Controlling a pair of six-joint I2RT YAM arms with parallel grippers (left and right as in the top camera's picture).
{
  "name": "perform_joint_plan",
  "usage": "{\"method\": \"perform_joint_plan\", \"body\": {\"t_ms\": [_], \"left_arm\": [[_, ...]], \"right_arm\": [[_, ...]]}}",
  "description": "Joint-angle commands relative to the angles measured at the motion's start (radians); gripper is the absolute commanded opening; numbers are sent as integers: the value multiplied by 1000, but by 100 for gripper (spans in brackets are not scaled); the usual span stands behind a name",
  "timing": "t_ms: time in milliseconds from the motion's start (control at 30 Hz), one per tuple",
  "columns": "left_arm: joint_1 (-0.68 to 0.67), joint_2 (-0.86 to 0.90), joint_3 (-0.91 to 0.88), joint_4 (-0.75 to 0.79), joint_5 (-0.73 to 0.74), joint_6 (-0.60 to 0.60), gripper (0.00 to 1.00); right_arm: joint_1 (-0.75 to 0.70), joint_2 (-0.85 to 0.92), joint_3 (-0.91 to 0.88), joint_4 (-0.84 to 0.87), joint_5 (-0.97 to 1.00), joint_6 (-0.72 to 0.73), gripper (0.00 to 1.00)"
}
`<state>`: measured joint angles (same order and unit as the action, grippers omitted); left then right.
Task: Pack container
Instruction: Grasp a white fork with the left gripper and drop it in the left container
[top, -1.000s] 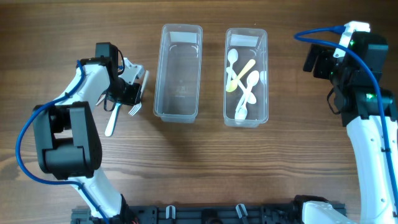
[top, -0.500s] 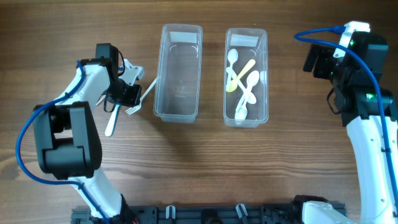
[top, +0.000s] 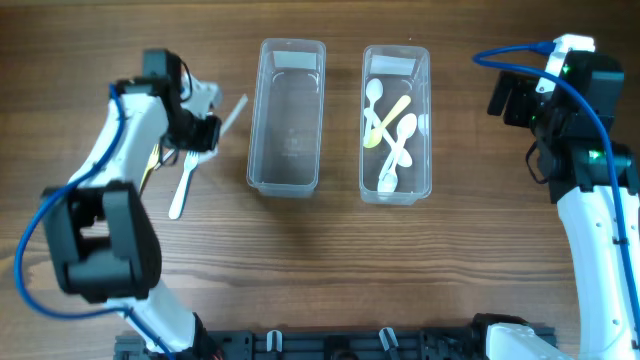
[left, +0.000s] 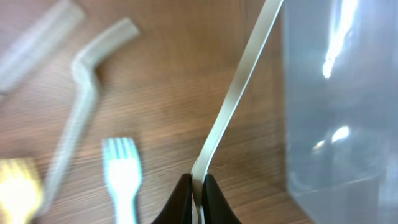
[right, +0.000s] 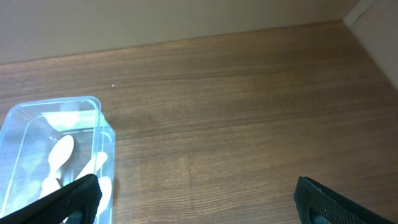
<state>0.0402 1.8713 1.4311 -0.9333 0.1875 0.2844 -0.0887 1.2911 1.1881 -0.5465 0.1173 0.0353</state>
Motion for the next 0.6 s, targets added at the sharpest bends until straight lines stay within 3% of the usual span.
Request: {"method": "perform_joint_plan", "body": {"t_ms": [0,133,400,567], "left_arm": [[-4,-139,106,-28,-24,-113,4],[-33,-231,106,-62,124,-232,4],[-241,-180,106,-85,95,-385,4],[-307,-115,106,-73,-17,-492,6]], "right_arm": [[0,-4,14,3,17,-9,100],[0,-4,14,3,17,-9,100],[0,-4,14,3,18,-9,100],[0,-4,14,3,18,-9,99]]}}
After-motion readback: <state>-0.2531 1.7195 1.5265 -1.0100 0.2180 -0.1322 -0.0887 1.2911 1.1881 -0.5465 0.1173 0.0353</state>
